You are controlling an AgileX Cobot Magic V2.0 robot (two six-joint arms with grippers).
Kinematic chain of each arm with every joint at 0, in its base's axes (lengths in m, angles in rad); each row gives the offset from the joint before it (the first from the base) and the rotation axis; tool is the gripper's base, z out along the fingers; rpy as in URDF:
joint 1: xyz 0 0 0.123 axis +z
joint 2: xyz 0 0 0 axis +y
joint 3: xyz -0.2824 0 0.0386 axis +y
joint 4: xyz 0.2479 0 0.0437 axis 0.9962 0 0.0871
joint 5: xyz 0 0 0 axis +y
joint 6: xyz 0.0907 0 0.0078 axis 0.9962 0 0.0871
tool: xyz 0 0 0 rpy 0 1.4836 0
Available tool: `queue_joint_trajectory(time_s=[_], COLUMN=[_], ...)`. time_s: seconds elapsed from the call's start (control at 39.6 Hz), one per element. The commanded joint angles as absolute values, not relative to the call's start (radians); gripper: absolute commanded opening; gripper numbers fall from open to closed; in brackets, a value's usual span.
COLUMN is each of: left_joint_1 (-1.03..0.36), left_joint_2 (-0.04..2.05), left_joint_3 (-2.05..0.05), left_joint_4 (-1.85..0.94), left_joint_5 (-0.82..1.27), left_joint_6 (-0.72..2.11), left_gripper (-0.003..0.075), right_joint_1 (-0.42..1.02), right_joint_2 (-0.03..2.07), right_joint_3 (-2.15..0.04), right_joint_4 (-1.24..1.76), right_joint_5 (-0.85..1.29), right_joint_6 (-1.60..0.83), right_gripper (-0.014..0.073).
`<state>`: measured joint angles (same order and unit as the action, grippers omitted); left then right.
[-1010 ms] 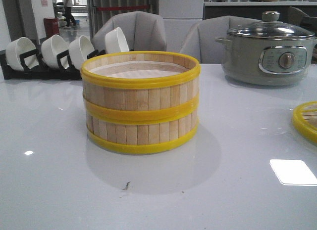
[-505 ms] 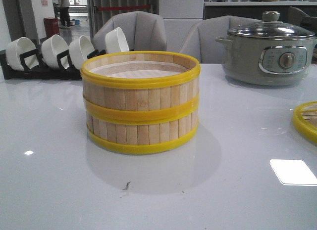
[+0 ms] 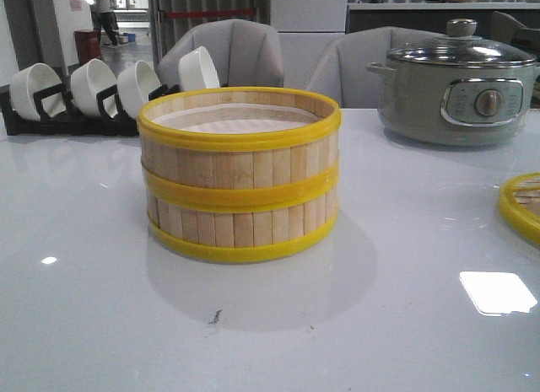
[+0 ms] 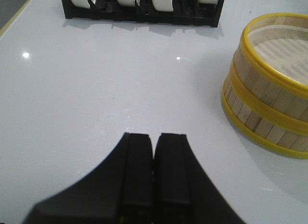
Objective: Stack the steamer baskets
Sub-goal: 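Lower the right gripper and grasp the knob of the woven lid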
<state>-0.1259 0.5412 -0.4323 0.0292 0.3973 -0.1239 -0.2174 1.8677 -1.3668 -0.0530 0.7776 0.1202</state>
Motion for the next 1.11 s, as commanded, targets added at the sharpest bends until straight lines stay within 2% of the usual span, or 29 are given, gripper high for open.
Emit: queue_joint_trajectory(time_s=[0.0,0.71,0.81,0.99,1.04,1.09], left_joint_1=[-0.133,-0.133,-0.133,-0.133,-0.133,-0.133], left_joint_2=[0.542,0.542,0.542,0.542,0.542,0.542], left_joint_3=[-0.462,-0.462,-0.462,-0.462,-0.462,-0.462], left_joint_4=[0.031,0.031,0.031,0.031,0.031,0.031], left_joint_5=[0.309,0.309,0.309,0.309,0.309,0.309], left_joint_6=[-0.131,-0.131,-0.131,-0.131,-0.131,-0.131], left_gripper=[0.0083,0.0083,0.0083,0.0083,0.0083,0.0083], right_joint_1=[-0.224,-0.224,-0.224,-0.224,-0.224,-0.224], right_joint_2=[1.820,1.875,1.875,1.875,1.874,1.872], right_joint_3=[-1.401,-1.401,-1.401,-1.401,-1.401,-1.401], right_joint_4=[-0.058,-0.058,-0.058,-0.057,-0.057,-0.057], right_joint_5=[0.740,0.735,0.733,0.734,0.735,0.735], right_joint_6=[0.122,0.122,0.122,0.122,0.122,0.122], right_gripper=[0.0411,0.0404,0.0318,0.0085,0.0041,0.0052])
